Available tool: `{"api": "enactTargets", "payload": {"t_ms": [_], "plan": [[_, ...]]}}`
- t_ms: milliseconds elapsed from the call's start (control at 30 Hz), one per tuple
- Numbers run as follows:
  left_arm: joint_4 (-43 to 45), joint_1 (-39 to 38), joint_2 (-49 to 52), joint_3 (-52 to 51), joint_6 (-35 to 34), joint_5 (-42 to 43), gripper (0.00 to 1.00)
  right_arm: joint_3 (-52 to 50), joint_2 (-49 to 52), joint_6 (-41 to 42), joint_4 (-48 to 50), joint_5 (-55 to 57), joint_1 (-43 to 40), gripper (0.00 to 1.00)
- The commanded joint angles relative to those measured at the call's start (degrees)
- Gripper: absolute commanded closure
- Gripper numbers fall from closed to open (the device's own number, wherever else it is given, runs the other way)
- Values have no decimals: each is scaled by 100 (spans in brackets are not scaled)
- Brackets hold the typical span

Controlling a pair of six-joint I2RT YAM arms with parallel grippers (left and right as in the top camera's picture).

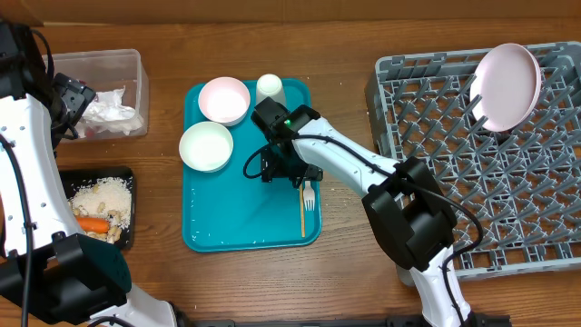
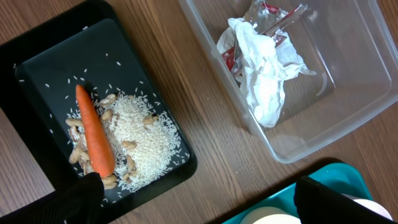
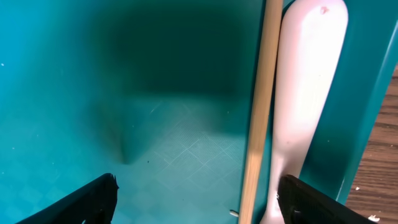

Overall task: Sort waste into correct bins and load items into the dishwasher rack
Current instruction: 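Close the right gripper on the wooden chopstick beside the fork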

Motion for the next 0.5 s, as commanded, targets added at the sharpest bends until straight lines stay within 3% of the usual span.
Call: {"api": "enactTargets", "payload": {"t_ms": [0,467], "plan": [[2,9,-15,31,66,-81,0,-20,114,22,11,-13,24,15],[2,9,-15,31,66,-81,0,61,111,20,-105,-13,24,16]]}}
